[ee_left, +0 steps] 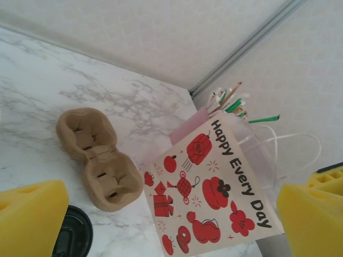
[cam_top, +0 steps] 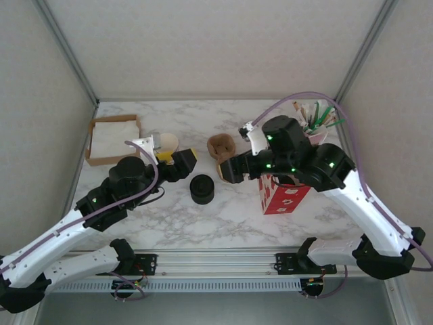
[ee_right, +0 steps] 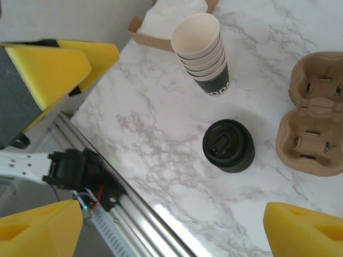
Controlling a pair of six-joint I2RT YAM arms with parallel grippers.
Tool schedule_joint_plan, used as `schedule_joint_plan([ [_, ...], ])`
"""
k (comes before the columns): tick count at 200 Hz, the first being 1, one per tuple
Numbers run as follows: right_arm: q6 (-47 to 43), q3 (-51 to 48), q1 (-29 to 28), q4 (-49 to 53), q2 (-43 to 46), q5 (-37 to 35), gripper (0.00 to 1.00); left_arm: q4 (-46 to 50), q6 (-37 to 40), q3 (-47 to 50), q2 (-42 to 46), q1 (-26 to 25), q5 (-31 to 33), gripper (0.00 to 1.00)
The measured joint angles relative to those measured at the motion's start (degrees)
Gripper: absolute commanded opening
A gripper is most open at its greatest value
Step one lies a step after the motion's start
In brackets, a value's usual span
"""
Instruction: Pack the takeout coffee
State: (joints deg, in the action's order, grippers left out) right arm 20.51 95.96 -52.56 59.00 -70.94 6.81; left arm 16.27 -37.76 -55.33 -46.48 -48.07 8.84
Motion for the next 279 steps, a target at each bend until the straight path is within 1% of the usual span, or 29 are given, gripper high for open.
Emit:
schedule_joint_plan([
  [24,-0.44,1.20,-3.28,1.53,-2.71,-4.00,0.88,1.20,-0.39,0.72,0.92,1.73,-0.09,1.00],
  [67,-1.31,4.24,-7.41,4.28,-6.62,-10.10,0.87,3.06,-1.46,1.77,1.18,3.93,-1.55,1.00],
  [121,-1.40,7.54,-7.87,5.60,-6.97,-16.39,0.88,3.37,-2.36,3.32,-0.20,4.96,-4.85,1.00],
  [154,-0.98,11.02,-7.50,7.50,-6.95,-20.00,0.89,3.50,-2.29,2.80,-4.15,5.05,-6.97,0.96],
  [178,-0.15,12.04,-4.96,8.57,-6.38,-21.20,0.89,3.45,-2.14,1.03,-7.30,5.05,-8.24,0.91],
  [209,0.50,12.04,1.53,9.84,-5.01,-21.20,0.89,3.26,-1.20,-2.40,-10.80,5.05,-9.14,0.83],
  [228,0.48,12.04,4.79,9.90,-4.13,-20.72,0.90,3.21,-0.52,-4.74,-13.20,5.05,-9.38,0.80],
  [269,-0.15,12.85,8.31,10.47,-3.32,-19.56,0.92,2.86,0.74,-8.85,-17.99,5.05,-10.10,0.77],
  [279,-0.26,12.94,9.90,10.82,-3.37,-18.93,0.92,2.89,1.01,-9.64,-19.06,5.07,-10.45,0.75],
])
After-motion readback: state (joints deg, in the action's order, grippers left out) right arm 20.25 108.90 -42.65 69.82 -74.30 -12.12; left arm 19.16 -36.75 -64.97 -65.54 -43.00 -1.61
